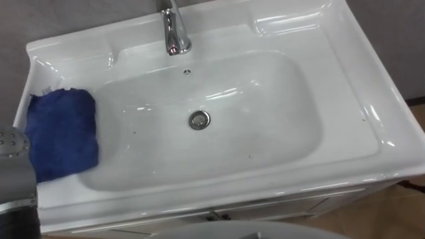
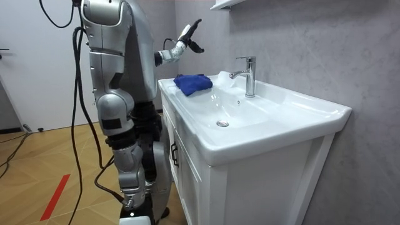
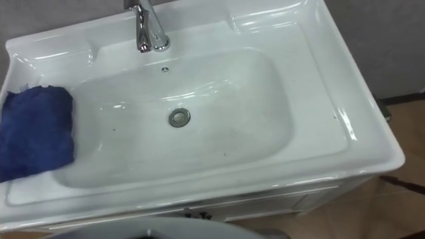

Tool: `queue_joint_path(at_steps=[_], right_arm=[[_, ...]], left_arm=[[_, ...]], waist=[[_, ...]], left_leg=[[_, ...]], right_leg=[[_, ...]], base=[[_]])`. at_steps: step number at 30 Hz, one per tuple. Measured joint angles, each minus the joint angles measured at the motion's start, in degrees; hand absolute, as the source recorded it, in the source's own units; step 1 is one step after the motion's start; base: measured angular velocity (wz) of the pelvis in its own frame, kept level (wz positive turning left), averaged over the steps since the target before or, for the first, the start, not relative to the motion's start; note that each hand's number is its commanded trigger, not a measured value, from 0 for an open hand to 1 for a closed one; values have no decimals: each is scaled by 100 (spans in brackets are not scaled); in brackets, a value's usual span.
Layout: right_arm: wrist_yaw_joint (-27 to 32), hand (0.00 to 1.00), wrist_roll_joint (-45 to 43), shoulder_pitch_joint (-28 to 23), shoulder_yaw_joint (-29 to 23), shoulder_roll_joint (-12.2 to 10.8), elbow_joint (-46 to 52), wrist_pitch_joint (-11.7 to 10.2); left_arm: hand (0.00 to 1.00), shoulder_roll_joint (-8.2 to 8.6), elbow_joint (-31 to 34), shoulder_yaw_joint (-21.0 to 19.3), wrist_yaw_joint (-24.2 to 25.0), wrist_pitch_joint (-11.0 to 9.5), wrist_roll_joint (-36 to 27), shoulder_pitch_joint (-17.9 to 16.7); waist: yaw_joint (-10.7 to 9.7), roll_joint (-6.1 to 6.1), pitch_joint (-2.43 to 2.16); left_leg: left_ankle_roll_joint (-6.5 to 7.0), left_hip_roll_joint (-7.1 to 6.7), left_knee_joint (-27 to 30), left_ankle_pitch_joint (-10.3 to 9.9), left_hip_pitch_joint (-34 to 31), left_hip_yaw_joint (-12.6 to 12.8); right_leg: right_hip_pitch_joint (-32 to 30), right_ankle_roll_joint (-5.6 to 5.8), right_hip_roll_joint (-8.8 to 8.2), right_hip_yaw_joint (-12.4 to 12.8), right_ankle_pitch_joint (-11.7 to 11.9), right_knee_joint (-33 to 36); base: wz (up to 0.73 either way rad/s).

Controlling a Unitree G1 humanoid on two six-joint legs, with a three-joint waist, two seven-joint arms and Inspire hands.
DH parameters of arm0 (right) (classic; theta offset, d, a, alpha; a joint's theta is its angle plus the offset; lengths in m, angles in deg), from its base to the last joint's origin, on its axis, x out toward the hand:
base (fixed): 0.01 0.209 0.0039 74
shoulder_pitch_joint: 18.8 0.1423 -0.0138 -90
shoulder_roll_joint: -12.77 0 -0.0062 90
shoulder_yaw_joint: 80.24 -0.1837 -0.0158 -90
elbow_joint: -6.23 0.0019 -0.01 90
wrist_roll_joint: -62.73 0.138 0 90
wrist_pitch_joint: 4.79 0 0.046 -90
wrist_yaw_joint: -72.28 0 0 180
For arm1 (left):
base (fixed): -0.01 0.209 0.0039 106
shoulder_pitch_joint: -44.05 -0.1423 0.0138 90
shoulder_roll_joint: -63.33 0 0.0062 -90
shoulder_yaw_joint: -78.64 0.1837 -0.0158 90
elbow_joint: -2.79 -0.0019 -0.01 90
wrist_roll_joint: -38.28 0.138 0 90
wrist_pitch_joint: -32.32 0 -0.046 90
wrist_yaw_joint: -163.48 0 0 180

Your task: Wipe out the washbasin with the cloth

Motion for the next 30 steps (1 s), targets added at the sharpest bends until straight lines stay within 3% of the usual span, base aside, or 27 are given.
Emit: queue_joint_path(at_steps=[5,11,13,16,20,22,24,30], right_arm=[[-9,0,-175,-7,-200,106,28,8],[-65,0,-178,-115,-162,227,68,23],[-78,0,-233,-59,-166,252,79,23],[-130,0,-330,27,-101,273,276,21],[-136,0,-318,140,92,283,456,76],[-139,0,-320,157,91,272,498,75],[-137,0,-211,254,160,321,487,207],[-225,0,-93,261,357,332,474,264]], left_arm=[[0,-190,-262,-805,-165,11,-19,-9],[0,-327,-1128,-1131,-209,6,-886,-305],[0,-325,-1445,-1152,-201,25,-1212,-481],[0,-316,-2122,-1211,-197,46,-1744,-774],[0,-226,-2541,-1213,-183,83,-2319,-991],[0,-174,-2775,-1215,-187,88,-2539,-1058],[0,-57,-3395,-1143,-236,74,-2957,-1279],[0,542,-4569,-943,-227,90,-3998,-1772]], waist=[[96,119,-17],[587,227,-80],[640,204,-87],[732,71,-83],[856,-79,-106],[948,-156,-84],[974,-193,-81],[945,-321,-55]], left_leg=[[13,-47,1,8,-16,-59],[46,-94,-15,29,-30,-75],[57,-109,-14,35,-70,-118],[78,-140,-15,48,-119,-262],[95,-171,13,58,-198,-373],[103,-193,13,63,-196,-450],[107,-220,18,65,-194,-473],[116,-241,33,65,-208,-499]], right_leg=[[6,38,-44,-32,-23,-6],[-37,69,-94,-46,-43,36],[-55,78,-108,-101,-48,39],[-43,90,-127,-227,-58,35],[-40,98,-153,-384,-65,20],[-9,110,-168,-455,-73,13],[1,128,-194,-469,-85,12],[9,153,-215,-484,-100,26]], base=[[3],[1],[17],[20],[21],[17],[6],[2]])
